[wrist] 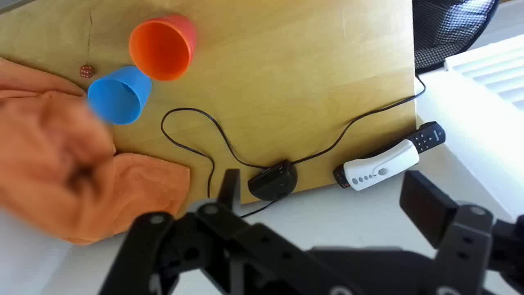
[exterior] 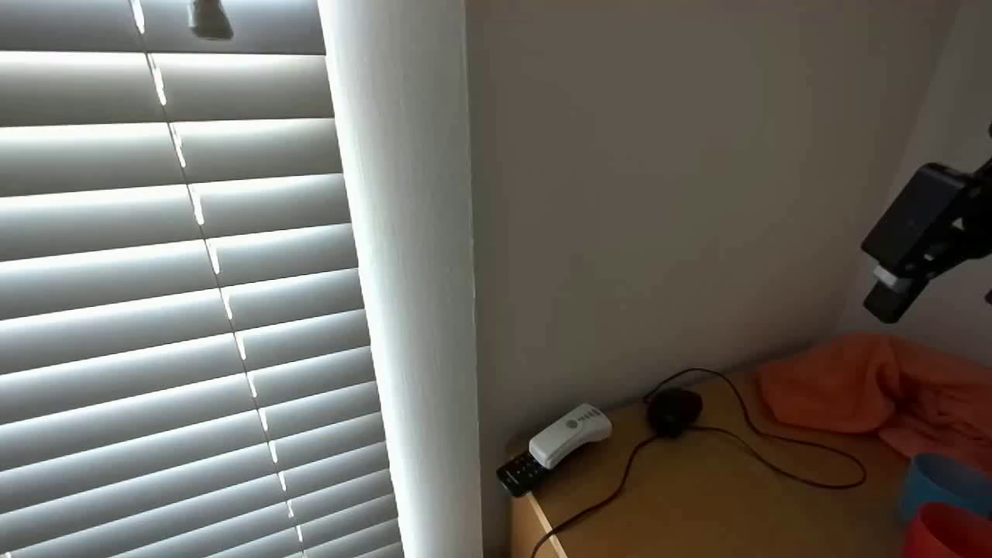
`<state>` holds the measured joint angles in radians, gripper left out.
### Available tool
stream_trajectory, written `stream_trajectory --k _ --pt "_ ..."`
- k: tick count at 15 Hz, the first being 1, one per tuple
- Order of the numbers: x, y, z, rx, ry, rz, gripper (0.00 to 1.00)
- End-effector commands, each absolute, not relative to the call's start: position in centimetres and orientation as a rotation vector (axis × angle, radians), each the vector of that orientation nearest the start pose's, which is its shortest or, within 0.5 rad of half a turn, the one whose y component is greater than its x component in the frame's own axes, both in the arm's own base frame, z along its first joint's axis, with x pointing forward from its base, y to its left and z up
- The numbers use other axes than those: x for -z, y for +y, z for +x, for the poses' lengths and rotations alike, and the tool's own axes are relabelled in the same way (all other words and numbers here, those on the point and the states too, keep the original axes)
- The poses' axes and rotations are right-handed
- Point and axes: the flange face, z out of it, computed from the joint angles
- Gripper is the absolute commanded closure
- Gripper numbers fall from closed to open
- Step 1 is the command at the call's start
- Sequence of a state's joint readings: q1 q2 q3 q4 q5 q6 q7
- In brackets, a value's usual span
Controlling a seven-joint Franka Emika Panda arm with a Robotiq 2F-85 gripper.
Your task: Put the orange cup on the cabinet
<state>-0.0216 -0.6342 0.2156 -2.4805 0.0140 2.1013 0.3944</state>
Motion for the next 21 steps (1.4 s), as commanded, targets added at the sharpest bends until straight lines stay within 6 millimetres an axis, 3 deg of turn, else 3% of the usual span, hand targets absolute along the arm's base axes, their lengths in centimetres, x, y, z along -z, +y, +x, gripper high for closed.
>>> stream_trajectory --k 1,5,7,16,21 --pt "-52.5 8.4 37.7 0.421 0.364 -3.136 0.0" --pt "-52.5 8.4 37.7 0.421 0.364 -3.136 0.0" --pt "-51.2 6.9 37.6 0.376 0.429 -3.126 0.0" --pt "-43.3 -4.2 34.8 0.113 0.86 -3.001 0.0" --pt "-39.1 -7.4 33.4 0.024 0.955 -2.938 0.0"
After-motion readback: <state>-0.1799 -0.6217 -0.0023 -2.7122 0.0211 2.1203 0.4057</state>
